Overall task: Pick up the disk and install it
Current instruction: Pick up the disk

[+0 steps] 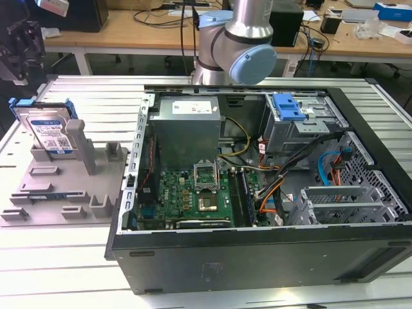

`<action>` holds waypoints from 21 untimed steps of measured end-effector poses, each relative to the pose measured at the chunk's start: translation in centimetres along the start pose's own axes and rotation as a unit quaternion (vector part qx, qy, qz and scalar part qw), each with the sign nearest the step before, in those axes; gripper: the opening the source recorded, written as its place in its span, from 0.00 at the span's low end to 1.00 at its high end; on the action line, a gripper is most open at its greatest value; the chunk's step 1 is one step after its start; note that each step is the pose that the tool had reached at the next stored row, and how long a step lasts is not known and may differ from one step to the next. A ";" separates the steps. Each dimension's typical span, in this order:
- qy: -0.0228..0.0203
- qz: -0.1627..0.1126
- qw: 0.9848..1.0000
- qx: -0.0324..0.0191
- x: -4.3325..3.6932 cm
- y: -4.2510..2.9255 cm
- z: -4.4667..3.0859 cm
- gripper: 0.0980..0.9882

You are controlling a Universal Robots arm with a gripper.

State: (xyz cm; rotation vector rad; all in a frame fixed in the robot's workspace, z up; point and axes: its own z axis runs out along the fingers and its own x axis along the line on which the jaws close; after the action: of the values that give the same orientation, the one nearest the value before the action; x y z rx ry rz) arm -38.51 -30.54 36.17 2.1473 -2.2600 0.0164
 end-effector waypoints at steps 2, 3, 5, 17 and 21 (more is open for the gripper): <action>0.000 -0.003 1.000 0.000 0.02 0.49 0.07 0.45; 0.000 -0.004 1.000 0.000 0.03 0.68 0.11 0.45; 0.000 -0.008 1.000 0.000 0.05 1.23 0.22 0.45; 0.000 -0.025 1.000 0.001 0.35 2.30 1.08 0.45; 0.000 -0.025 1.000 0.001 0.35 2.30 1.08 0.45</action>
State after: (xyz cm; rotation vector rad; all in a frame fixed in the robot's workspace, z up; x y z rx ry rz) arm -40.84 -30.80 35.12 2.2037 -2.2053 0.0175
